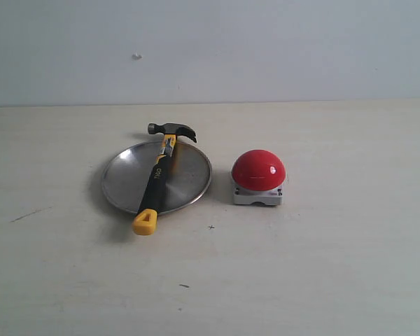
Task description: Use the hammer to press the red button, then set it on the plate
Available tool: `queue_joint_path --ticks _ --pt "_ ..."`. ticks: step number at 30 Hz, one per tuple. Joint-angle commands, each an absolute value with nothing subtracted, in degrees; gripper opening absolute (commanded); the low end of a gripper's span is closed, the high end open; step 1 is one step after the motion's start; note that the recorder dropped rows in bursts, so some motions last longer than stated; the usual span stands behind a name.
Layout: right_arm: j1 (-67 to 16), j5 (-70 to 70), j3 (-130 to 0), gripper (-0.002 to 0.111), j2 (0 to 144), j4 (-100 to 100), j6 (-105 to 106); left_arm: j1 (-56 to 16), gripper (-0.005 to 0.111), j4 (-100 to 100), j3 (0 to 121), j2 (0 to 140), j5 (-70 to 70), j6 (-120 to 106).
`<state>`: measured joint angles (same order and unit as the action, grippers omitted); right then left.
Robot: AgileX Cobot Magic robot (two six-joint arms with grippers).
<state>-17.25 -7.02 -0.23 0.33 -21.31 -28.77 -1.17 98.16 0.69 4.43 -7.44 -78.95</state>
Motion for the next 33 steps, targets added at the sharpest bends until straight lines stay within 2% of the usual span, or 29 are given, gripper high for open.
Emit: queue_joint_path --ticks 1,8,13,25,33 --pt "-16.93 -6.57 0.0 0.0 0.0 -18.19 -22.77 -1.1 0.0 98.37 0.56 4.12 -7.35 -78.98" --pt "-16.93 -5.91 0.0 0.0 0.0 1.5 -3.01 -1.1 0.0 98.37 0.56 4.12 -7.35 -78.98" --pt "-15.88 -2.69 0.0 0.0 0.0 1.12 -3.0 -1.1 0.0 98.37 0.56 4.12 -7.35 -78.98" --pt "-2.22 -0.41 0.0 0.0 0.0 -3.1 -3.49 -1.1 0.0 98.37 0.56 4.12 -7.35 -78.98" --pt "-1.21 0.0 0.0 0.0 0.0 -2.83 -4.57 -1.1 0.0 98.37 0.56 4.12 -7.35 -78.98"
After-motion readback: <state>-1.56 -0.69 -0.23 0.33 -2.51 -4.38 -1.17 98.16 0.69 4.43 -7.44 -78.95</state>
